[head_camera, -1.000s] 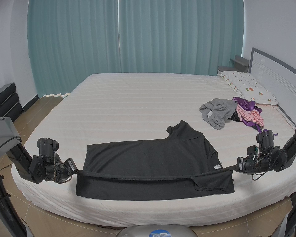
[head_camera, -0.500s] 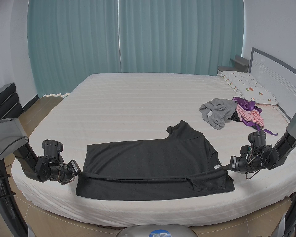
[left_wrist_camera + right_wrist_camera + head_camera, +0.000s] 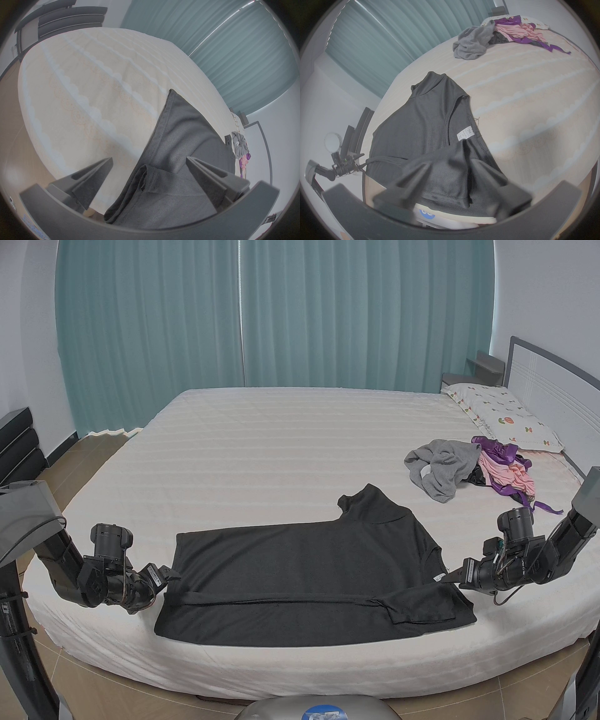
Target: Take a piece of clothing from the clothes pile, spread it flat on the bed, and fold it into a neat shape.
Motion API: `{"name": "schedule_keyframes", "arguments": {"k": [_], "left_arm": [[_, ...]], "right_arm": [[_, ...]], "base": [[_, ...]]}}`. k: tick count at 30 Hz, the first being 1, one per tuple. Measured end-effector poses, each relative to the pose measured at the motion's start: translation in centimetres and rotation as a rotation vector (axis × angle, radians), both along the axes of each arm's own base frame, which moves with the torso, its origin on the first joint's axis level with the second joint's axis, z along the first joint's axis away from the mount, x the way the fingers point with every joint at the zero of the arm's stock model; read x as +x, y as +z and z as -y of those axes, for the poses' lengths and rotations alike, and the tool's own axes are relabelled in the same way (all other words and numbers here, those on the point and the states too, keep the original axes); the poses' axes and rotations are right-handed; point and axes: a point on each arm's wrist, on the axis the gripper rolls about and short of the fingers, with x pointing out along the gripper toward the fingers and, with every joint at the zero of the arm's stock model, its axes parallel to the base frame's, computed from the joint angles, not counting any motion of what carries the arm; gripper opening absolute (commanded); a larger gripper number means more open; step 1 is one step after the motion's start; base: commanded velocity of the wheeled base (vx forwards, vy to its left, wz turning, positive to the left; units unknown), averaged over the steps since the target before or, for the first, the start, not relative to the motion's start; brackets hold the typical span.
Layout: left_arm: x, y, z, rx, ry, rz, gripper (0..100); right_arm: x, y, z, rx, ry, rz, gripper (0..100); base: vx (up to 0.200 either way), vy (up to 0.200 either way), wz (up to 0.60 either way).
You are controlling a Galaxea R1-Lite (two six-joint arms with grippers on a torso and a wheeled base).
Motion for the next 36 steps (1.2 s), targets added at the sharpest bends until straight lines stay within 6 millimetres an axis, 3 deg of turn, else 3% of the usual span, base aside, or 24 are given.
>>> {"name": "schedule_keyframes", "arguments": {"k": [7, 20, 28, 36], "left_arm": [[-0.5, 0.8, -0.5, -0.028, 0.038, 0.01, 100], [-1.9, 3.1, -0.9, -0.103, 0.121, 0.056, 100], [-2.2, 3.3, -0.9, -0.104, 0.123, 0.055, 100], [-2.2, 3.3, -0.9, -0.106, 0.126, 0.053, 100]], "right_arm": [[-0.6, 1.2, 0.3, 0.059, -0.055, 0.003, 100], [-4.7, 3.3, 1.4, 0.189, -0.109, -0.021, 100], [-5.1, 3.2, 1.9, 0.194, -0.129, -0.032, 100], [-5.2, 2.8, 1.8, 0.192, -0.127, -0.046, 100]], "base": [[0.0, 0.0, 0.0], [0.0, 0.0, 0.0], [0.0, 0.0, 0.0], [0.2, 0.0, 0.0]]}}
